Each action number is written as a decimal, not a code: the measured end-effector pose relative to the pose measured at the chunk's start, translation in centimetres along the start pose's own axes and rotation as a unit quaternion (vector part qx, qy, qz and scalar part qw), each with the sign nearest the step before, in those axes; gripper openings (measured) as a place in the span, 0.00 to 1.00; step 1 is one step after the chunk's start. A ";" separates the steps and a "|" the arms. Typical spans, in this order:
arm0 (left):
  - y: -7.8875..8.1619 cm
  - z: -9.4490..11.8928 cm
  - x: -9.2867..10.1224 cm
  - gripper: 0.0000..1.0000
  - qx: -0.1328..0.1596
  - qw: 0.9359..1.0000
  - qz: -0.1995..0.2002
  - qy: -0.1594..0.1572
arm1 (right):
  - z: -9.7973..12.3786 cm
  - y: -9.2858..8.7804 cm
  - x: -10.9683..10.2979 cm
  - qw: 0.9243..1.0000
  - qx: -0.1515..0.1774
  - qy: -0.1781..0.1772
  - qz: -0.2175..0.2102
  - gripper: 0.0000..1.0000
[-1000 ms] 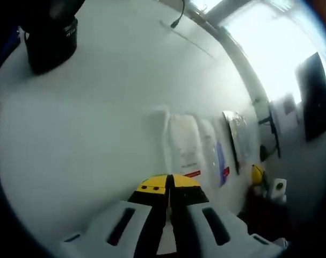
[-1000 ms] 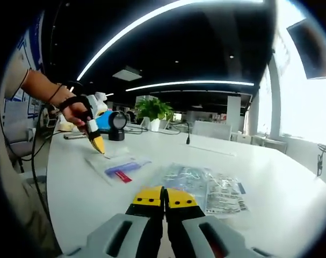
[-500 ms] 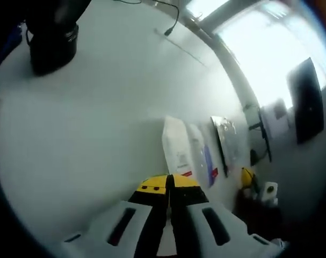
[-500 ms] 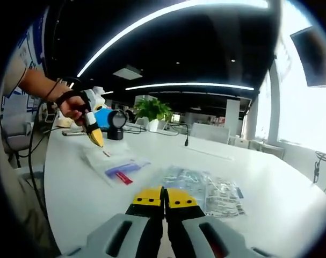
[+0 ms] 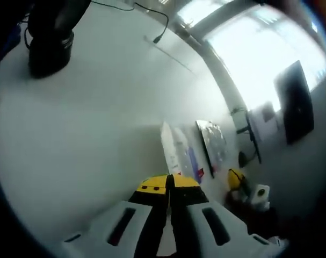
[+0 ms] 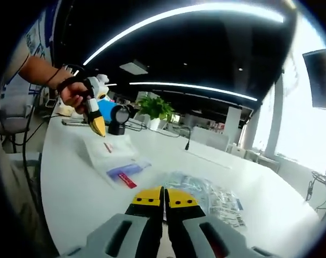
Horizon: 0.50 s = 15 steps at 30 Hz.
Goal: Clip sheet goods on table flip sheet goods clip sheet goods scan sheet goods put sheet goods back to table
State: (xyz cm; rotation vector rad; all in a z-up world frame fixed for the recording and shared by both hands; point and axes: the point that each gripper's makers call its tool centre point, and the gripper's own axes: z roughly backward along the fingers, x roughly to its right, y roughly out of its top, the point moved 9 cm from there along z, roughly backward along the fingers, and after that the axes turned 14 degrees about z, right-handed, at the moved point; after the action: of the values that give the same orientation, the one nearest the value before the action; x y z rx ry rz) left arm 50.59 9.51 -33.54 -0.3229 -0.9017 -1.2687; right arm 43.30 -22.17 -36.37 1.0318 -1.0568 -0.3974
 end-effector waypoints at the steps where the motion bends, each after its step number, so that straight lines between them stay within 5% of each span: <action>1: 0.0 0.0 0.0 0.00 0.001 1.000 -0.002 -0.002 | -0.1 0.1 -0.2 1.000 0.000 0.001 0.004 0.00; 15: -0.2 0.3 0.3 0.00 0.013 0.999 0.009 -0.049 | -0.9 1.7 -2.2 0.999 0.001 0.028 0.031 0.06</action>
State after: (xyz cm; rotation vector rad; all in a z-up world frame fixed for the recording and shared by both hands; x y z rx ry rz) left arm 50.27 9.43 -33.21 -0.3752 -0.9965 -1.2321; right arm 42.71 -19.32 -36.12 1.0047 -1.0370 -0.3160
